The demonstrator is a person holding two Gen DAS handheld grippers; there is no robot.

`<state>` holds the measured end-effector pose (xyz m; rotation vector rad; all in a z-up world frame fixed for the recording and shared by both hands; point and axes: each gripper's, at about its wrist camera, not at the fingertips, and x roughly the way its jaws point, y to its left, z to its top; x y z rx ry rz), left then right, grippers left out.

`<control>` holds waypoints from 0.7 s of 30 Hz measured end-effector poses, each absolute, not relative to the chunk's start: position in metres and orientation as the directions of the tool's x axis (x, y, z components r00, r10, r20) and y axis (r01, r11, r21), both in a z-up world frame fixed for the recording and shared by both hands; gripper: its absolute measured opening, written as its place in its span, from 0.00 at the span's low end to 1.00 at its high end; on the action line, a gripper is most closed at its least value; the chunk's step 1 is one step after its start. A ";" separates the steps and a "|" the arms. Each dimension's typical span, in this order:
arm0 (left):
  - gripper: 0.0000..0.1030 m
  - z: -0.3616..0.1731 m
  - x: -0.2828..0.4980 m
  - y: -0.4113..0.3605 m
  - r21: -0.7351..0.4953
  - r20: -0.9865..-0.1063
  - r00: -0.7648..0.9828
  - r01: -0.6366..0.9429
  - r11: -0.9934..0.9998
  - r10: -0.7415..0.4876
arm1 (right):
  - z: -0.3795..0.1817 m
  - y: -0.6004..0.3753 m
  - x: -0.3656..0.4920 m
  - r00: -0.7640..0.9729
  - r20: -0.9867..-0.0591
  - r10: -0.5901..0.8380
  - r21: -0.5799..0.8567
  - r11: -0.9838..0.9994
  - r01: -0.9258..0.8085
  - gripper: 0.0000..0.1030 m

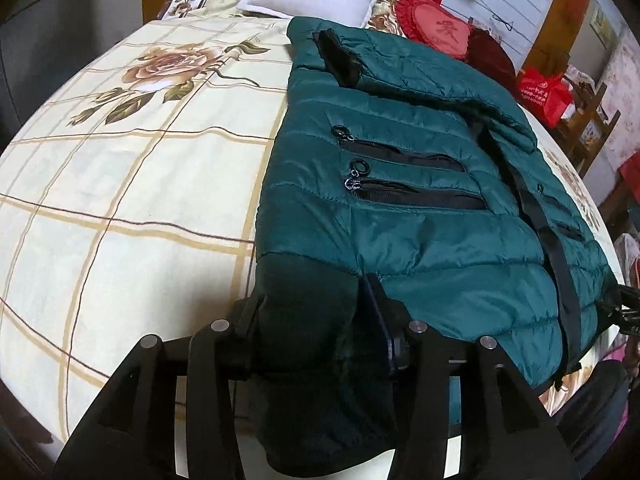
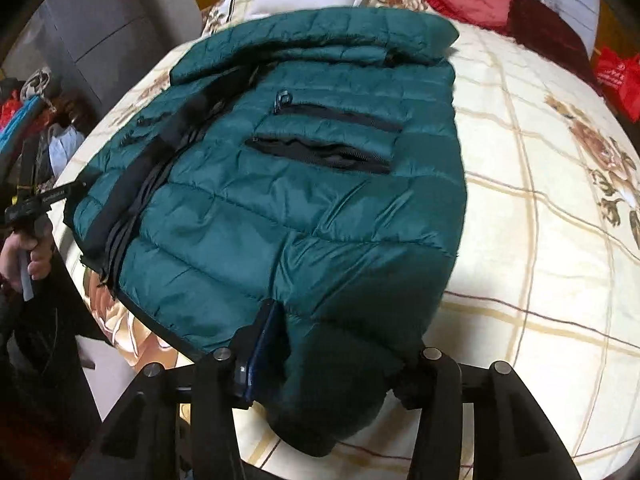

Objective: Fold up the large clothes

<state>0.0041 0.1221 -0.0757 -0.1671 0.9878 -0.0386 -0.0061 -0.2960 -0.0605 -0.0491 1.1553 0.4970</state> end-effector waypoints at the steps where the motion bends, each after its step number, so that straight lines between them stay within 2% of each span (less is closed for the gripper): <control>1: 0.44 -0.076 0.004 0.122 -0.158 -0.826 0.554 -0.043 0.986 -0.108 | -0.061 -0.298 -0.004 0.299 -0.881 0.368 0.238 0.888 -0.393 0.56; 5: 0.45 -0.077 0.003 0.121 -0.152 -0.820 0.563 -0.042 0.988 -0.102 | -0.064 -0.289 -0.004 0.272 -0.886 0.376 0.243 0.875 -0.418 0.79; 8: 0.45 -0.077 0.003 0.122 -0.162 -0.819 0.564 -0.046 0.986 -0.108 | -0.065 -0.276 -0.009 0.263 -0.908 0.327 0.179 0.869 -0.461 0.85; 10: 0.45 -0.076 0.004 0.122 -0.165 -0.818 0.564 -0.048 0.985 -0.110 | -0.065 -0.273 -0.011 0.268 -0.910 0.317 0.162 0.865 -0.475 0.83; 11: 0.46 -0.076 0.004 0.122 -0.165 -0.818 0.565 -0.048 0.985 -0.110 | -0.063 -0.274 -0.013 0.281 -0.901 0.332 0.165 0.859 -0.485 0.74; 12: 0.47 -0.077 0.004 0.122 -0.165 -0.817 0.566 -0.047 0.985 -0.110 | -0.060 -0.275 -0.016 0.296 -0.891 0.344 0.166 0.855 -0.491 0.72; 14: 0.49 -0.077 0.004 0.122 -0.165 -0.813 0.572 -0.048 0.985 -0.109 | -0.055 -0.279 -0.021 0.332 -0.869 0.366 0.173 0.855 -0.490 0.61; 17: 0.50 -0.077 0.003 0.122 -0.176 -0.806 0.581 -0.054 0.983 -0.112 | -0.049 -0.289 -0.024 0.359 -0.838 0.411 0.215 0.853 -0.475 0.55; 21: 0.51 -0.076 0.002 0.126 -0.209 -0.811 0.569 -0.059 0.976 -0.139 | -0.044 -0.299 -0.024 0.369 -0.797 0.479 0.286 0.837 -0.467 0.55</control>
